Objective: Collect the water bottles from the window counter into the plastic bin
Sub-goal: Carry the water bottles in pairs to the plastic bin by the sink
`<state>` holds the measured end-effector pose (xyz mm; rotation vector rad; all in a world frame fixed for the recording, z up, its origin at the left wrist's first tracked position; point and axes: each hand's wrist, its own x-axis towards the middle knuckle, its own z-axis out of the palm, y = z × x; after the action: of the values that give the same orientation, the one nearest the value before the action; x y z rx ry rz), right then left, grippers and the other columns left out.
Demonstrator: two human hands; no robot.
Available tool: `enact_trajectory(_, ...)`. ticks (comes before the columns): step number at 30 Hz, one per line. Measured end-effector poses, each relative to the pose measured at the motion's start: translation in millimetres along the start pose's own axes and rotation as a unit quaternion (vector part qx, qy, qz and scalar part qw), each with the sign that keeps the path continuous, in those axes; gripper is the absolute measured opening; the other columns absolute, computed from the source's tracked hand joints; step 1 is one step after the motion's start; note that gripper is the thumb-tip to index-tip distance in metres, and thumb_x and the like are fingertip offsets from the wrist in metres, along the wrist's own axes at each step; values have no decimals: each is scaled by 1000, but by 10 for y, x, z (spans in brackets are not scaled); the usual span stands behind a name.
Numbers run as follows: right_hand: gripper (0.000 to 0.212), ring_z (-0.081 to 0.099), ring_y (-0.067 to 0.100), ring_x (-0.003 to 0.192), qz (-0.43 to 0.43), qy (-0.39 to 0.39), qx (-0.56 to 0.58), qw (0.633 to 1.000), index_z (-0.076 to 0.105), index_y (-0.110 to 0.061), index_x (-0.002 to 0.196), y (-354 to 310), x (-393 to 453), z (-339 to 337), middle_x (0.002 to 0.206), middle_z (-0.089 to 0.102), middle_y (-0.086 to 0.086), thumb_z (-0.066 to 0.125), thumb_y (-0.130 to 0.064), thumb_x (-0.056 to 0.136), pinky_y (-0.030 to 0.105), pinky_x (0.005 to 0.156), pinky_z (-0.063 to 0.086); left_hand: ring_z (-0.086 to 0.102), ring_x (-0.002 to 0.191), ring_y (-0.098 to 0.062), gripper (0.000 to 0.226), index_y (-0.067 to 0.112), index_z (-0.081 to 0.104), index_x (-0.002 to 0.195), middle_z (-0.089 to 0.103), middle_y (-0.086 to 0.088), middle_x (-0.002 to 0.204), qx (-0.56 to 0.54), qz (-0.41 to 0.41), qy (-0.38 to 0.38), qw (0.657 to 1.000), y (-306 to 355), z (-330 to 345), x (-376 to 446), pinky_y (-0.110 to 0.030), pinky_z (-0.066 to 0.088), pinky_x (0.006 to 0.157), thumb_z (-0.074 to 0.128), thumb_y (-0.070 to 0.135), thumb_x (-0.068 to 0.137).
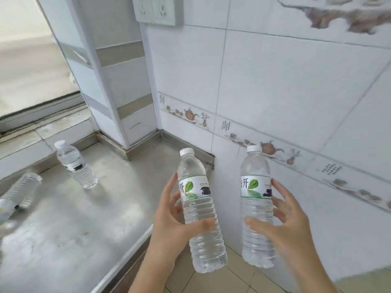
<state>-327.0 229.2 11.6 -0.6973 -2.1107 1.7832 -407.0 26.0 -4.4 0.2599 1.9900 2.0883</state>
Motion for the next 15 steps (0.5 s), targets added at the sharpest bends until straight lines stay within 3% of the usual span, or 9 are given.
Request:
enact_trajectory(5,90,62,0,98,3,53,11,999,50,-60,112,140,-351,-874,112,67,-12,87,1,57,27,71,51,71,97,-10,112,57,41,134,71,13,115,15,4,-67,998,-19,825,-298,-24,59,72,91,9,45)
enact_trajectory(9,90,61,1,101,10,110,15,994,51,-61,114,278,-691,-1524,112,67,-14,88,-2,56,31,77,52,67,110,-12,118,60,38,138,65,13,128,26,7,-130,991,-75,1476,-521,-45,56,92,96,23,42)
enact_trajectory(15,89,58,-2,104,23,207,36,977,50,-57,115,424,-1190,-2413,113,65,-15,88,-2,57,15,67,47,66,103,0,115,65,40,132,65,22,123,31,9,-240,970,-76,2402,-824,-24,54,76,92,30,36)
